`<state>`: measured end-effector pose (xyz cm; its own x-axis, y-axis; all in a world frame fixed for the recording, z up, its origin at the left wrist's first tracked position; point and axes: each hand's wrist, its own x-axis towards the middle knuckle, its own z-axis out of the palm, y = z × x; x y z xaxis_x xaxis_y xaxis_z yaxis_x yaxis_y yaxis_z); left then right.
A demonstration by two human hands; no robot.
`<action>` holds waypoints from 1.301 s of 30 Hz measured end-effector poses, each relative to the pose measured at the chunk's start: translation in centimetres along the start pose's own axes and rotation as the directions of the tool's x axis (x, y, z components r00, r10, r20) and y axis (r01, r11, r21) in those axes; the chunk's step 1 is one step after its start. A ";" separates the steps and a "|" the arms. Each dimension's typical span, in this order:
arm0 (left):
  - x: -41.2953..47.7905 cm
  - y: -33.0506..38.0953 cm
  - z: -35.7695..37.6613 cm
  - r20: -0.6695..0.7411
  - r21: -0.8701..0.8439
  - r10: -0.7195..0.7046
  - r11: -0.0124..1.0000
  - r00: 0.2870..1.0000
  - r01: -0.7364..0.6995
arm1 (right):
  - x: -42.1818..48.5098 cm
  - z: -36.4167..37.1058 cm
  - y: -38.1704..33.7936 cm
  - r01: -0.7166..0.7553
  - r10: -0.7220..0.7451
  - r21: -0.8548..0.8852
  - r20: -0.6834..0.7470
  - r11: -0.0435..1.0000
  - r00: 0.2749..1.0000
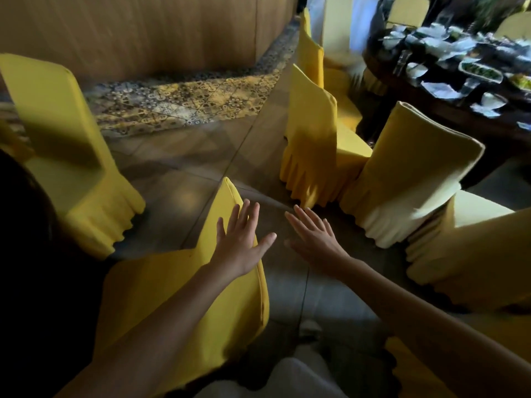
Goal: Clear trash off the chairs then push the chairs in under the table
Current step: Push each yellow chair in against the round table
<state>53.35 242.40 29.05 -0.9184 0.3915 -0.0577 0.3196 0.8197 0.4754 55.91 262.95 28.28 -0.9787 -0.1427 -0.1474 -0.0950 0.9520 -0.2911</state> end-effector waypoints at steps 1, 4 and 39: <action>0.6 -0.3 0.0 -0.016 0.002 -0.020 1.000 1.000 0.020 | 1.3 -0.2 0.3 0.029 -0.029 -0.005 0.009 1.000 1.000; 2.6 -1.5 -0.1 -0.044 0.025 -0.125 0.992 0.991 0.126 | 6.2 -0.7 0.7 0.121 -0.121 -0.018 0.046 0.992 0.992; -2.7 6.6 8.2 -0.051 -0.380 -0.969 0.244 0.244 0.892 | 22.8 1.0 -8.2 0.943 -0.732 -0.190 0.594 0.273 0.332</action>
<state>59.85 250.23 25.14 -0.5451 -0.7198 -0.4298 -0.8299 0.3904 0.3985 34.58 251.67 26.37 -0.1472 -0.9057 -0.3976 -0.9835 0.1769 -0.0389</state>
